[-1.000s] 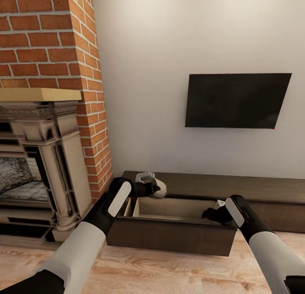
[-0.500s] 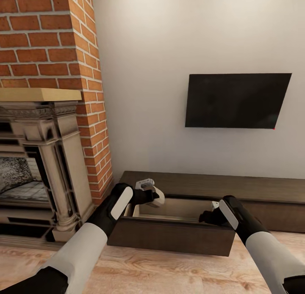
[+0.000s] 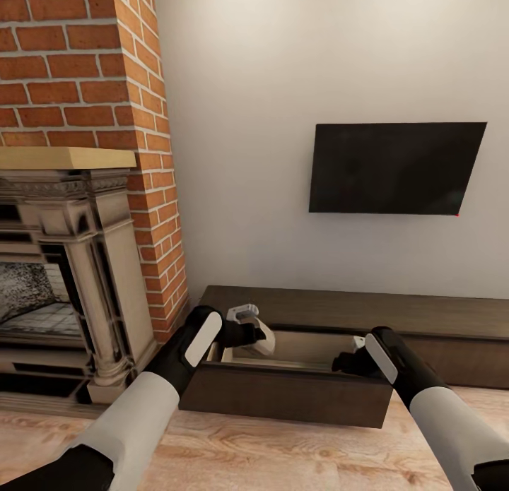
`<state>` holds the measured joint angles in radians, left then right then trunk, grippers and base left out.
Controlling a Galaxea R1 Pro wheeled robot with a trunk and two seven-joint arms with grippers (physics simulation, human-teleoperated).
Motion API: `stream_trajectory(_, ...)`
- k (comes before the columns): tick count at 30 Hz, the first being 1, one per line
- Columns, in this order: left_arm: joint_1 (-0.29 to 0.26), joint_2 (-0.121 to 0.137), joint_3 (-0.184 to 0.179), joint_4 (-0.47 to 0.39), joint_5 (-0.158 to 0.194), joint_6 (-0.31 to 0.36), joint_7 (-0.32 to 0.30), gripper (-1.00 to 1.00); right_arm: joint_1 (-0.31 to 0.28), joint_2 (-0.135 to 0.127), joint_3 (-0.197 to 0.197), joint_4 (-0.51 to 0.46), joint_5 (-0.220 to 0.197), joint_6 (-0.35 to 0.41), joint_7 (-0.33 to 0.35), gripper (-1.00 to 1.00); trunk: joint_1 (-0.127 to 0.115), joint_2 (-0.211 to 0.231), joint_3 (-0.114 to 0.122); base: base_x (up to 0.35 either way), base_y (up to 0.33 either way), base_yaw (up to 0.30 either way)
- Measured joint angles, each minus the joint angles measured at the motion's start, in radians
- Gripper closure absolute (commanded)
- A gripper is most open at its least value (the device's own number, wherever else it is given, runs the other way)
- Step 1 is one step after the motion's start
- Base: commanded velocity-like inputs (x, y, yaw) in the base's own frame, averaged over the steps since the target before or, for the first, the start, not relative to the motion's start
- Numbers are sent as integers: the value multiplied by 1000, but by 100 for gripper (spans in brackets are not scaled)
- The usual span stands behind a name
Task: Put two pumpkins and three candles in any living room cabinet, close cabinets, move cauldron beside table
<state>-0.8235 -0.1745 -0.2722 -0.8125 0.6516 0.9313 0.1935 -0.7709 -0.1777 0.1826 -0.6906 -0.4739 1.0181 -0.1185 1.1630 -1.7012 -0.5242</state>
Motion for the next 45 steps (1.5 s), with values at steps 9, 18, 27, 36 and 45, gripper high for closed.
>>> stream_trajectory(9,-4,0,0,191,3,46,3,100,0,2,19,-35,0,3,-1,-100,0,0,0,0,0,0)
stream_trajectory(18,-183,0,4,344,7,66,0,100,0,3,31,-37,1,1,-1,-100,0,0,0,0,0,0)
stream_trajectory(27,-332,0,6,418,11,70,-7,100,0,1,27,-39,0,3,0,-100,0,0,0,0,0,0)
stream_trajectory(36,-363,0,7,470,12,74,-13,100,4,2,28,-156,2,27,-1,-100,0,0,0,0,0,0)
stream_trajectory(45,-363,0,5,590,13,72,-22,100,-11,10,20,3,1,27,-110,-100,0,0,0,0,0,0)
